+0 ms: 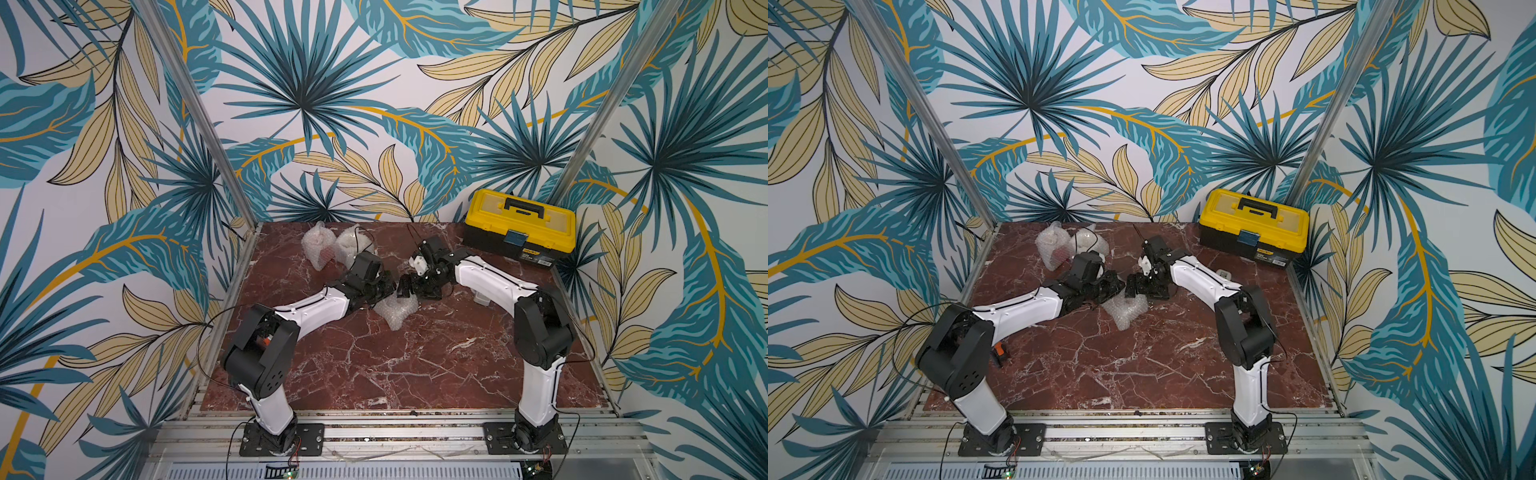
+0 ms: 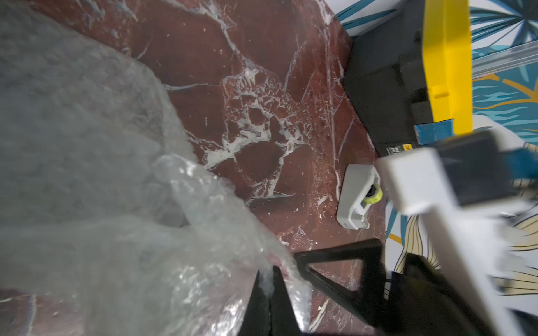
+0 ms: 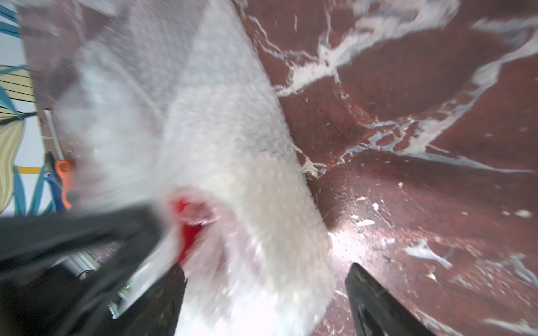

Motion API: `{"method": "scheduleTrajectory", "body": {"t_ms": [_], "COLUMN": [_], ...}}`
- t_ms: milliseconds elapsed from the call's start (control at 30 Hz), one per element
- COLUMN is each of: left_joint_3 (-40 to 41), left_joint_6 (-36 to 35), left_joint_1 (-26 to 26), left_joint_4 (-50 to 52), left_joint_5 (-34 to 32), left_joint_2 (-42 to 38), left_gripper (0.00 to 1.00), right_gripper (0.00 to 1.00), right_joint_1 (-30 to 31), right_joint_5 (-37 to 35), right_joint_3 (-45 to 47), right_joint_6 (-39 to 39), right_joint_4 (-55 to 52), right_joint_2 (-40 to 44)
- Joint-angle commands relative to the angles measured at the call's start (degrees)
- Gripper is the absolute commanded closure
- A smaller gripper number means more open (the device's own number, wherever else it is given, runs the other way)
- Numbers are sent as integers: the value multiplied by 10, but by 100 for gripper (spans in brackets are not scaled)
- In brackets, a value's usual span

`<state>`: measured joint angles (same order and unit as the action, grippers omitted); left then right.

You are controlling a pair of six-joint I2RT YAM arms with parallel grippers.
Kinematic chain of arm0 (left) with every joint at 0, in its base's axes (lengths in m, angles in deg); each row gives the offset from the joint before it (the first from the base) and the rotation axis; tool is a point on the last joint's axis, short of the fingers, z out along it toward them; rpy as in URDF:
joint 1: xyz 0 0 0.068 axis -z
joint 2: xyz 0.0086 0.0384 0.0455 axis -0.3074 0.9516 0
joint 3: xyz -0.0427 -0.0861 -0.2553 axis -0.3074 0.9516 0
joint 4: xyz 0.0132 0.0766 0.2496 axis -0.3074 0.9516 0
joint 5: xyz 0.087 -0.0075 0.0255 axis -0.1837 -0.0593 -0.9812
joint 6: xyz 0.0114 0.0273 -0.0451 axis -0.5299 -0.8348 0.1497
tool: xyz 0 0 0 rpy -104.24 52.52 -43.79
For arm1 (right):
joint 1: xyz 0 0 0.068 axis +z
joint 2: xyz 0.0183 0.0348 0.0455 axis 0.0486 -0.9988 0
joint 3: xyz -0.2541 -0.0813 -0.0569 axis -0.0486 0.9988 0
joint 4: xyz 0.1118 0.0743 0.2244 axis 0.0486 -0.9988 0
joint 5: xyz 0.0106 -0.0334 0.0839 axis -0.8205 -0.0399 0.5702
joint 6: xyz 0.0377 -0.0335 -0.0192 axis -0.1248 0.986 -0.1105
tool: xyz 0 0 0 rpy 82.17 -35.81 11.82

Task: Wrap mugs in bubble wrap
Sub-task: Wrap the mug in bubble wrap.

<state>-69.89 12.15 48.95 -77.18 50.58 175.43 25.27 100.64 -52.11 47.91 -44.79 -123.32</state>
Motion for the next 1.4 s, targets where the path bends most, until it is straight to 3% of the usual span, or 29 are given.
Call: {"method": "scheduleTrajectory", "body": {"t_ms": [0, 200, 600, 867, 1367], "left_joint_3": [-9, -16, -18, -21, -17], "left_joint_6": [-1, 6, 8, 10, 11], "left_joint_1": [-2, -1, -1, -3, -5], "left_joint_4": [-3, -3, -3, -2, -2], "left_joint_5": [8, 22, 25, 24, 24], "left_joint_2": [20, 45, 49, 48, 48], "left_gripper": [100, 100, 100, 100, 100], "right_gripper": [13, 13, 13, 13, 14], "right_joint_1": [-1, -1, 1, 1, 1], "right_joint_5": [-34, -19, 45, 45, 11], "right_joint_3": [25, 68, 97, 128, 193], "right_joint_6": [-6, -11, -51, -64, -91], "right_joint_4": [29, 67, 125, 135, 199], "right_joint_2": [35, 62, 21, 1, 98]}}
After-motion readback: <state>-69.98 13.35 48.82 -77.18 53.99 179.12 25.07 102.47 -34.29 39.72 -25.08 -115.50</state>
